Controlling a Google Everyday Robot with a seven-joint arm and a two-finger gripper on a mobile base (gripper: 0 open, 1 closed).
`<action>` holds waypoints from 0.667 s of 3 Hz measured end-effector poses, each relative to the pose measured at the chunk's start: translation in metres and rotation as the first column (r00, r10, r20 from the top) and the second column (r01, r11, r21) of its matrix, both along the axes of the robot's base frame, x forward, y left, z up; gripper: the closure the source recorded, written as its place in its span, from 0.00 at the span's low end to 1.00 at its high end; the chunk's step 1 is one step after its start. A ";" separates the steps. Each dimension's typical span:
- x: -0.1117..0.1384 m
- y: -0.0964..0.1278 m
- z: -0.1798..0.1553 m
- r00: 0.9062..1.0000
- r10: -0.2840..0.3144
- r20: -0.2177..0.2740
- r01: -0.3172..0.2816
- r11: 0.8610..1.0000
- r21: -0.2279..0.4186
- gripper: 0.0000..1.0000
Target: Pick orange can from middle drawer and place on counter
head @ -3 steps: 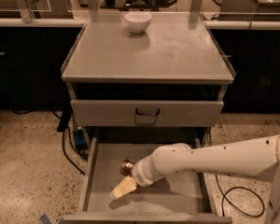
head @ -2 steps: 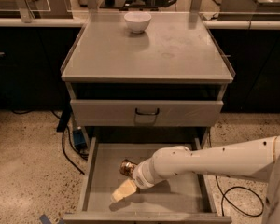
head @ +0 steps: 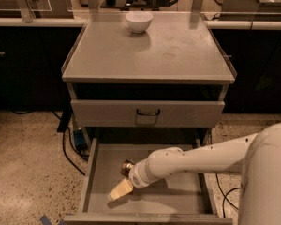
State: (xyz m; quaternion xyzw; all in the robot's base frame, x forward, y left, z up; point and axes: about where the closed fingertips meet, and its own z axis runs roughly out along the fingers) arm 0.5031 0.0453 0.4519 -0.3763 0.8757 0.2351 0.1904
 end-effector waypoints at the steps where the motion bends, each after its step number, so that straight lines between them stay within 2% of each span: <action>1: 0.035 0.015 -0.016 0.998 -0.033 0.052 0.031 0.999 0.037 0.00; 2: 0.036 0.013 -0.019 0.998 -0.036 0.055 0.034 0.999 0.030 0.00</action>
Offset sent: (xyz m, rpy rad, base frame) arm 0.0265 0.0109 -0.0129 0.0258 -0.0401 -0.0225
